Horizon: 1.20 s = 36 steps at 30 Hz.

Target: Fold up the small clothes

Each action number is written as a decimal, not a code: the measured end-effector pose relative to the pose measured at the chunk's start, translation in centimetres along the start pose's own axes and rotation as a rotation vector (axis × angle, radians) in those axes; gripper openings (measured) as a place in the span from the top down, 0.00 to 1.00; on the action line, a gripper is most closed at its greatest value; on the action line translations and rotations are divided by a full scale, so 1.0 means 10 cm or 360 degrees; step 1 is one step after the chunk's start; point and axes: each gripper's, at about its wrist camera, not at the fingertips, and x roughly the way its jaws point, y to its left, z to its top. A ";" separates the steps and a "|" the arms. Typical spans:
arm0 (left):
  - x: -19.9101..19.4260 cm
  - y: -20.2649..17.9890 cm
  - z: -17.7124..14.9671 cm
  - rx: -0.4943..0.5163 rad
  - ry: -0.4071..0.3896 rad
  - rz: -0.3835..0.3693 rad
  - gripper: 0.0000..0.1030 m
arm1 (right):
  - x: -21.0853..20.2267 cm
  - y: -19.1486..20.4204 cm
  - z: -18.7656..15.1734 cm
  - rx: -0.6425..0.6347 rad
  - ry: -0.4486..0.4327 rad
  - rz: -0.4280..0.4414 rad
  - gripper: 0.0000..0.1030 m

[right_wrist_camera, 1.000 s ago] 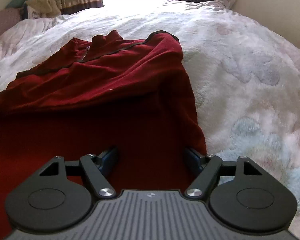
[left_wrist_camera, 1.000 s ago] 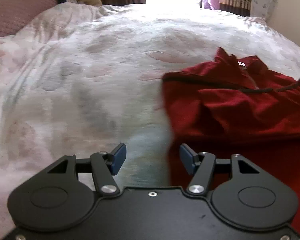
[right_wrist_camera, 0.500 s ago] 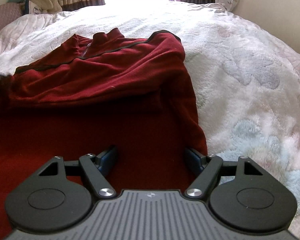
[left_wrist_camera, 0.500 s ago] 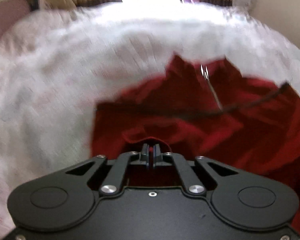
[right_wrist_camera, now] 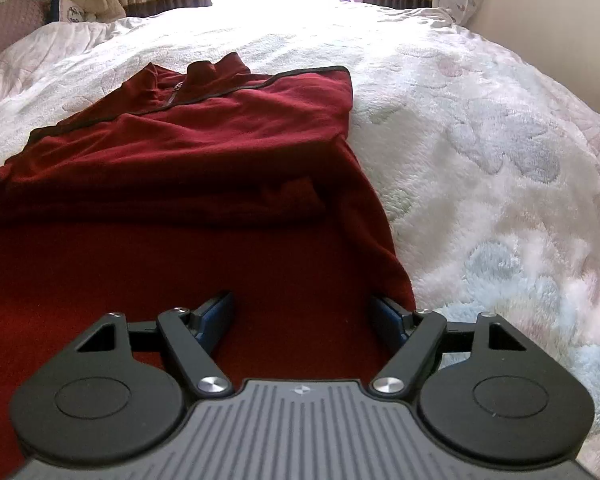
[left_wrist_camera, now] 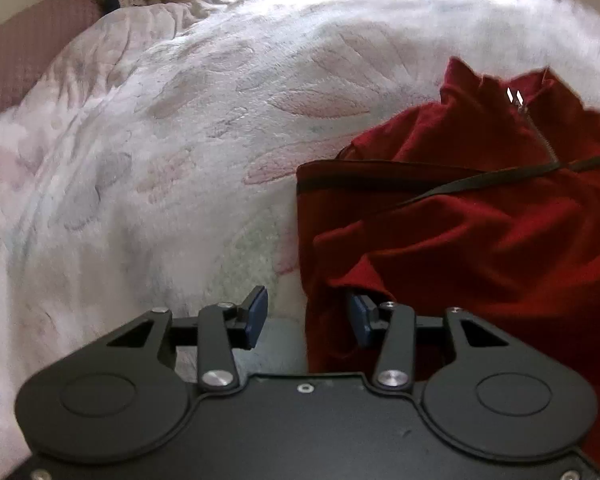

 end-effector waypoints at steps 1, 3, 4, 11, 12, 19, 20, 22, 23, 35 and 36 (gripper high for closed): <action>-0.04 0.03 -0.03 -0.0025 -0.0012 -0.0009 0.53 | 0.00 0.00 0.00 -0.0003 0.0000 -0.0003 0.13; -0.16 0.09 -0.13 -0.0019 -0.0004 0.0016 0.54 | 0.00 0.00 0.00 -0.0007 0.0000 -0.0003 0.13; -0.24 0.10 -0.17 0.0006 -0.0006 0.0035 0.54 | -0.01 0.00 0.01 -0.0009 -0.0001 -0.0001 0.13; -1.05 0.27 -1.02 0.0222 0.0061 -0.0108 0.52 | -0.61 -0.44 -0.02 0.0221 -0.0007 0.0141 0.20; -1.15 0.30 -1.17 0.0232 0.0090 -0.0141 0.52 | -0.74 -0.52 -0.08 0.0243 -0.0003 0.0176 0.19; -1.76 0.39 -2.05 0.0286 0.0225 -0.0321 0.51 | -1.49 -0.77 -0.81 0.0103 0.0210 0.0046 0.16; -1.81 0.38 -2.12 0.0295 0.0239 -0.0326 0.51 | -1.56 -0.77 -0.90 0.0107 0.0247 0.0042 0.16; -1.84 0.35 -2.24 0.0284 0.0302 -0.0360 0.51 | -1.68 -0.75 -1.03 0.0100 0.0261 0.0060 0.16; -1.83 0.34 -2.28 0.0269 0.0333 -0.0375 0.51 | -1.74 -0.71 -1.06 0.0078 0.0234 0.0050 0.16; -1.57 0.22 -2.39 0.0180 0.0469 -0.0373 0.41 | -1.48 -0.27 -1.04 0.0036 0.0441 0.0050 0.15; -1.55 0.22 -2.39 0.0173 0.0474 -0.0372 0.41 | -1.46 -0.24 -1.05 0.0026 0.0450 0.0033 0.15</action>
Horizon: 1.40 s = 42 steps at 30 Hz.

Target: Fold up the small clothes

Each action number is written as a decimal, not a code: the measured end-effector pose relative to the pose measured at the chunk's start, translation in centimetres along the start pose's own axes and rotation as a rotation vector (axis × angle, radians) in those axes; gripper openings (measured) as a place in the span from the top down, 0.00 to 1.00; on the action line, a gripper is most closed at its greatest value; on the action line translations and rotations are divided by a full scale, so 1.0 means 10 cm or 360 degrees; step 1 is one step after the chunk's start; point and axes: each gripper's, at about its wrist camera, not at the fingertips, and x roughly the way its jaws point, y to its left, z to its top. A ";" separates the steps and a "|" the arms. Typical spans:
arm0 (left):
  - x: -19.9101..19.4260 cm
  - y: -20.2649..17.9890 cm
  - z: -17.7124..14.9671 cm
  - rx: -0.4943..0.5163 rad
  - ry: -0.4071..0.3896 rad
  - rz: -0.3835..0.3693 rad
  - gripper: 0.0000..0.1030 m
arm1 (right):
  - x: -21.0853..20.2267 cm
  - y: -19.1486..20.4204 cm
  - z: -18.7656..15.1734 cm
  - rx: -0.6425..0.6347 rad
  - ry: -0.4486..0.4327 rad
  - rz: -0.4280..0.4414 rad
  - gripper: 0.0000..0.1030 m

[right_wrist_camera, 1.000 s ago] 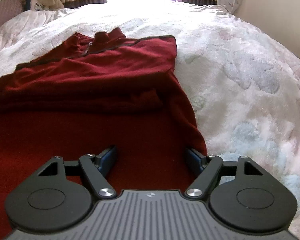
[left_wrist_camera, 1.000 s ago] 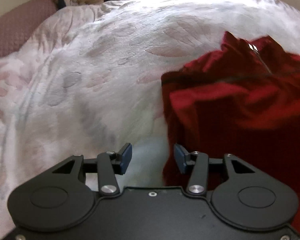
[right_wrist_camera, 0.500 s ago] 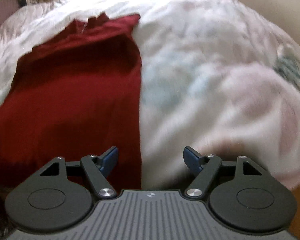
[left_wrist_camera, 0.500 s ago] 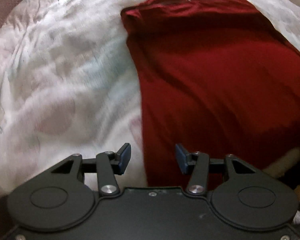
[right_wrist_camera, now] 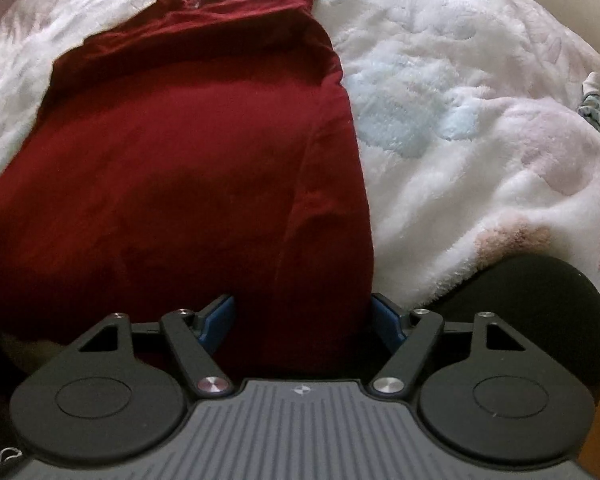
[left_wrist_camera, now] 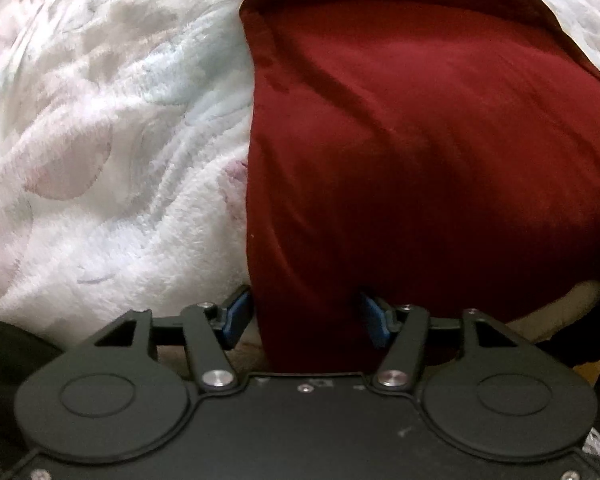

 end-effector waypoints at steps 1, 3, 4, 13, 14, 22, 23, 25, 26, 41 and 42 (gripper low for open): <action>0.03 -0.01 0.01 0.0003 0.0009 0.0006 0.40 | 0.03 0.02 0.00 -0.0007 0.0006 -0.0014 0.15; 0.04 -0.03 0.03 0.0024 0.0024 0.0024 0.40 | 0.05 0.03 0.00 -0.0013 0.0016 -0.0028 0.14; 0.03 -0.04 0.04 0.0027 0.0026 0.0028 0.40 | 0.07 0.04 0.01 -0.0012 0.0021 -0.0035 0.12; 0.00 0.08 0.04 -0.0069 -0.0013 -0.0049 0.59 | 0.10 0.08 0.00 -0.0005 0.0019 -0.0050 0.54; -0.02 0.10 0.04 -0.0085 -0.0021 -0.0059 0.77 | 0.07 0.04 0.00 0.0044 0.0011 -0.0014 0.82; -0.57 0.42 0.12 -0.0202 -0.0169 -0.0210 0.98 | -0.49 -0.22 0.07 0.0182 -0.0156 0.0124 0.91; -0.67 0.45 0.14 -0.0207 -0.0205 -0.0216 0.98 | -0.59 -0.23 0.09 0.0183 -0.0189 0.0122 0.91; -0.90 0.52 0.18 -0.0233 -0.0272 -0.0232 0.98 | -0.79 -0.27 0.14 0.0182 -0.0256 0.0107 0.92; -0.99 0.55 0.19 -0.0223 -0.0295 -0.0216 0.98 | -0.87 -0.29 0.16 0.0177 -0.0281 0.0076 0.92; -0.30 0.44 -0.14 -0.0134 0.0093 -0.0035 0.82 | -0.41 -0.32 -0.09 0.0239 -0.0023 -0.0064 0.88; -0.33 0.46 -0.13 -0.0129 0.0086 -0.0028 0.71 | -0.42 -0.31 -0.07 0.0218 -0.0019 -0.0069 0.85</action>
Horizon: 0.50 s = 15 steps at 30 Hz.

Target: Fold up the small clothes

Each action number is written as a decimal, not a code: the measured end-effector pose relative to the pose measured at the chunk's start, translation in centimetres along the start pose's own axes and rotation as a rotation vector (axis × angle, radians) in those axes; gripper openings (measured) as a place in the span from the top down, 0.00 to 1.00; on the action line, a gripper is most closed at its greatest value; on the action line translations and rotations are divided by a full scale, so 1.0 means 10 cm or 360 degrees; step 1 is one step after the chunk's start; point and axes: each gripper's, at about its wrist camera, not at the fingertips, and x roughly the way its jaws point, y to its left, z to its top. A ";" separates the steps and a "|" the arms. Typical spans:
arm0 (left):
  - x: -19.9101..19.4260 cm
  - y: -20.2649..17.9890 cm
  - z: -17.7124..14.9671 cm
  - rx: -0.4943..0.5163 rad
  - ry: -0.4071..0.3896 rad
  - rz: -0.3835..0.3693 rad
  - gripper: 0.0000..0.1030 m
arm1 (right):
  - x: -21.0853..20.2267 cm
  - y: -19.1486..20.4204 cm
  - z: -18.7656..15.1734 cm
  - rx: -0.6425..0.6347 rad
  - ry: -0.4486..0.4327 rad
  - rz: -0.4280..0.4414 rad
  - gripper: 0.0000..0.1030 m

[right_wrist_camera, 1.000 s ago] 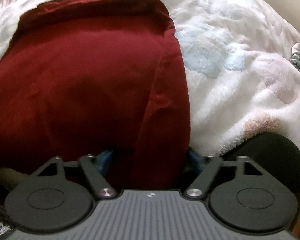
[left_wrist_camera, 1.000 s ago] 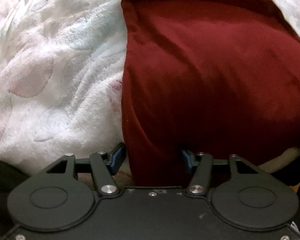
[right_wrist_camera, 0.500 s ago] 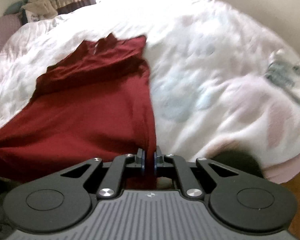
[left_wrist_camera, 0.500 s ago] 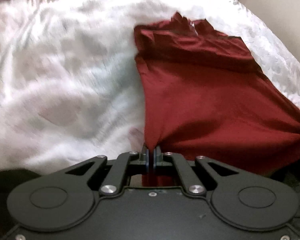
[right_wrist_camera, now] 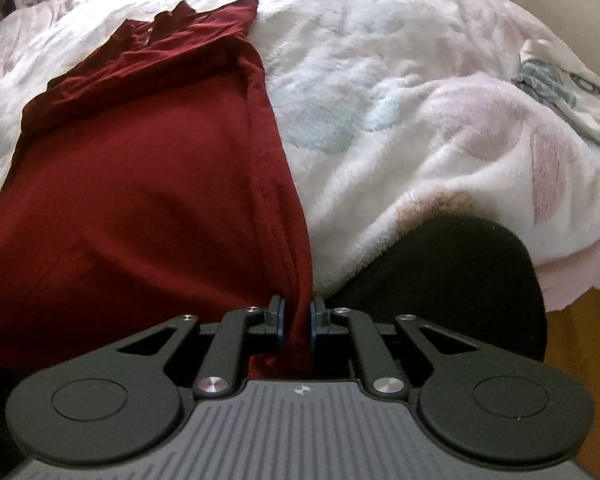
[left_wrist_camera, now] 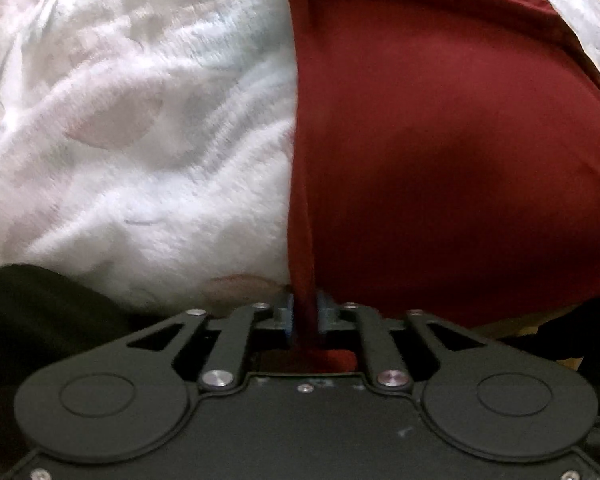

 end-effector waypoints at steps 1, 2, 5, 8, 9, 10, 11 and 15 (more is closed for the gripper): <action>-0.01 0.00 0.02 0.0006 -0.0001 0.0014 0.53 | -0.02 0.00 0.01 -0.0018 -0.0002 -0.0011 0.81; -0.02 -0.01 0.02 0.0017 -0.0011 0.0014 0.54 | -0.03 0.01 0.00 -0.0031 -0.0014 -0.0026 0.71; 0.06 0.04 0.02 -0.0014 0.0057 -0.0034 0.53 | -0.01 0.02 0.02 -0.0043 -0.0004 -0.0003 0.61; 0.21 -0.06 -0.05 0.0026 0.0160 -0.0121 0.52 | -0.03 0.08 -0.01 -0.0069 0.0008 0.0004 0.51; 0.26 -0.11 -0.06 0.0043 0.0177 -0.0111 0.52 | -0.01 0.09 -0.01 -0.0086 0.0016 0.0002 0.48; 0.31 -0.14 -0.06 0.0064 0.0194 -0.0096 0.52 | 0.00 0.11 0.00 -0.0107 0.0022 -0.0005 0.42; 0.35 -0.17 -0.06 0.0078 0.0216 -0.0078 0.52 | 0.03 0.12 0.01 -0.0124 0.0027 -0.0016 0.35; 0.46 -0.11 0.01 0.0023 0.0236 -0.0043 0.52 | 0.21 0.15 0.03 -0.0177 0.0112 -0.0080 0.33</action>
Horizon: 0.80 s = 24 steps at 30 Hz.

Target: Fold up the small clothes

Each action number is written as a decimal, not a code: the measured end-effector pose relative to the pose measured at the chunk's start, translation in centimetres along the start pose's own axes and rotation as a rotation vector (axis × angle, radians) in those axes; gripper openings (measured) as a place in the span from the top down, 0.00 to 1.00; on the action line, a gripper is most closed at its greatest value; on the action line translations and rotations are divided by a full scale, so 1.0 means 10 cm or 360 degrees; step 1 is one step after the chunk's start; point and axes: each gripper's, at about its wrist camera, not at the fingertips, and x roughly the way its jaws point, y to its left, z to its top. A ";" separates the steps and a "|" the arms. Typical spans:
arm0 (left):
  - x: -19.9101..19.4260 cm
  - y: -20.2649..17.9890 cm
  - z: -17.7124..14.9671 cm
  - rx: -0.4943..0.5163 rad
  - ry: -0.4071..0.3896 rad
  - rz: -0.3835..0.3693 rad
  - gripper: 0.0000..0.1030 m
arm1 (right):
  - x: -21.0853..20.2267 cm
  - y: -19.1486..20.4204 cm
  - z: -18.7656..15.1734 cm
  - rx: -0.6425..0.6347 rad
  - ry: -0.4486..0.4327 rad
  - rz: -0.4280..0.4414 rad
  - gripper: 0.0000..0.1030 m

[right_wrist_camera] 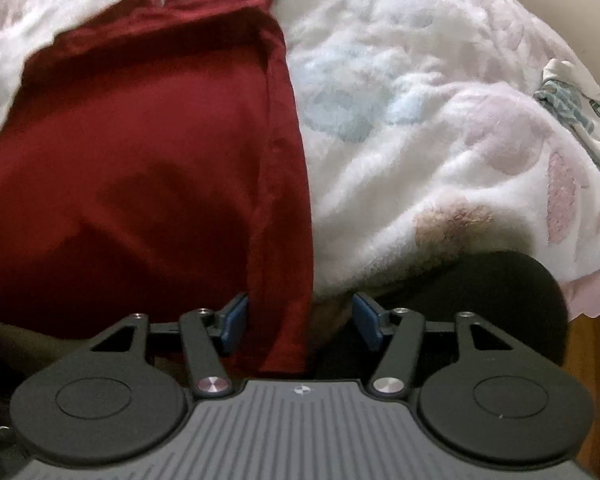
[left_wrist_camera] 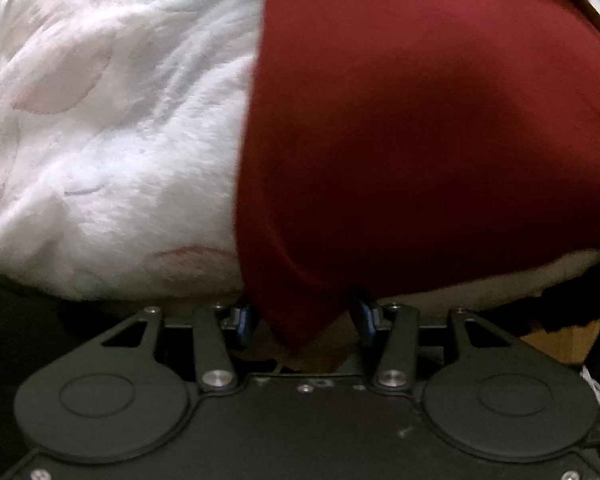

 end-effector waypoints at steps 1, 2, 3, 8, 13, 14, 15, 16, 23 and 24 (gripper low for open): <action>0.00 0.05 0.02 -0.0040 -0.0009 0.0004 0.51 | 0.05 0.00 0.00 -0.0003 0.0021 -0.0012 0.33; -0.01 0.11 0.04 -0.0079 -0.0021 0.0010 0.51 | 0.11 0.01 -0.01 -0.0004 0.0043 -0.0029 0.33; -0.02 0.17 0.05 -0.0123 -0.0039 0.0007 0.51 | 0.16 0.01 -0.02 -0.0004 0.0060 -0.0039 0.33; -0.17 0.25 -0.04 -0.0123 -0.0192 -0.0030 0.51 | 0.37 -0.05 -0.06 0.0063 0.0103 0.0037 0.33; -0.12 0.25 -0.09 -0.0086 -0.0193 -0.0083 0.54 | 0.49 0.04 -0.09 0.0018 0.0093 0.0005 0.33; -0.11 0.27 -0.08 -0.0081 -0.0193 -0.0097 0.54 | 0.51 0.04 -0.09 0.0018 0.0091 0.0001 0.33; -0.02 0.32 -0.01 -0.0087 -0.0185 -0.0105 0.53 | 0.53 0.04 -0.09 0.0031 0.0096 0.0000 0.33; 0.04 0.34 0.00 -0.0108 -0.0159 -0.0111 0.53 | 0.54 0.04 -0.09 0.0047 0.0099 0.0001 0.33; 0.22 0.37 0.05 -0.0167 -0.0009 -0.0132 0.55 | 0.59 0.07 -0.07 0.0055 0.0123 -0.0002 0.38; 0.20 0.36 0.05 -0.0161 -0.0024 -0.0129 0.56 | 0.59 0.07 -0.07 0.0061 0.0129 -0.0002 0.41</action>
